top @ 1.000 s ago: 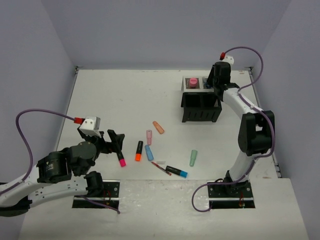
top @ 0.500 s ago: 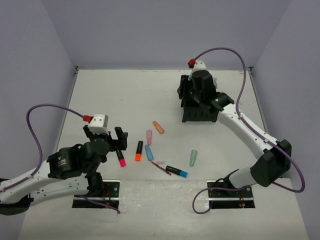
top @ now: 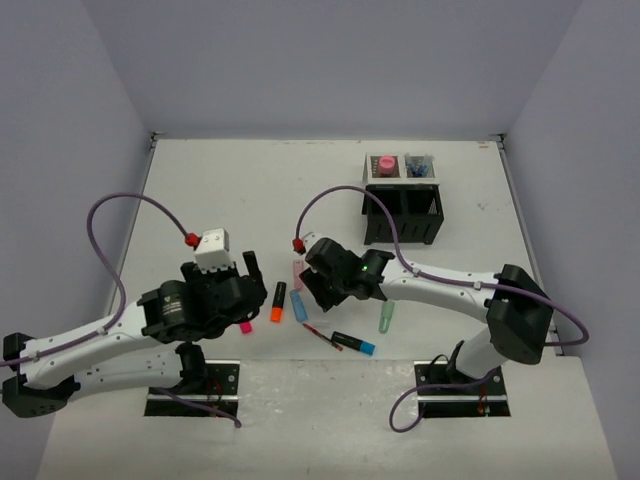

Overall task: Sort the stationery into containers
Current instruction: Pick up the pen from the center of the board.

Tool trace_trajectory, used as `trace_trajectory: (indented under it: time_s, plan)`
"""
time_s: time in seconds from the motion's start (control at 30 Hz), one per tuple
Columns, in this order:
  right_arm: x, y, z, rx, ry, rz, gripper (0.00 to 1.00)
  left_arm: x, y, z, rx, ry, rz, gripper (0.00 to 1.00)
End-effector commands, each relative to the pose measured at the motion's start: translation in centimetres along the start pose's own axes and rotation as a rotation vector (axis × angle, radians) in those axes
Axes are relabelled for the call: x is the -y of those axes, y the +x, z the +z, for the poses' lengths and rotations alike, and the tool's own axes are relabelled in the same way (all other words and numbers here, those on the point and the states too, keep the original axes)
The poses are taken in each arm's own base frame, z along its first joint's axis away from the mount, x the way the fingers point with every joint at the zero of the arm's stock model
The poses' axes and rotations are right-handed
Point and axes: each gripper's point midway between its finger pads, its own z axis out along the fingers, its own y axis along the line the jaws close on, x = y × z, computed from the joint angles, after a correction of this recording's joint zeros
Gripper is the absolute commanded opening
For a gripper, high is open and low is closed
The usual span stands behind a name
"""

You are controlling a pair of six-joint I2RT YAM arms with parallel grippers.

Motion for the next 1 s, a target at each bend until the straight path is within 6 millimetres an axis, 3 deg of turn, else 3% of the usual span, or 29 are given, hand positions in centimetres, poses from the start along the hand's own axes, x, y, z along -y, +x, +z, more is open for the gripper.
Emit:
trace_trajectory:
  time_s: [0.0,0.1,0.3,0.97]
  plan:
    - [-2.3,2.2,-0.8,-0.037,-0.05,-0.038,0.46,-2.2,-3.3,-1.9,0.075,0.017,-0.154,1.0]
    - [-4.4,3.9,-0.4,-0.082,-0.087,-0.042,0.37,-3.3,-4.5,-2.9,0.096,0.039,-0.155,1.0]
    - [-6.1,6.3,0.6,-0.168,-0.071,-0.078,0.31,-3.5,-5.2,-3.6,0.126,0.127,-0.07,1.0]
    - [-6.0,9.1,3.7,-0.28,-0.021,-0.088,0.26,-2.5,-4.5,-3.1,0.135,0.179,-0.062,1.0]
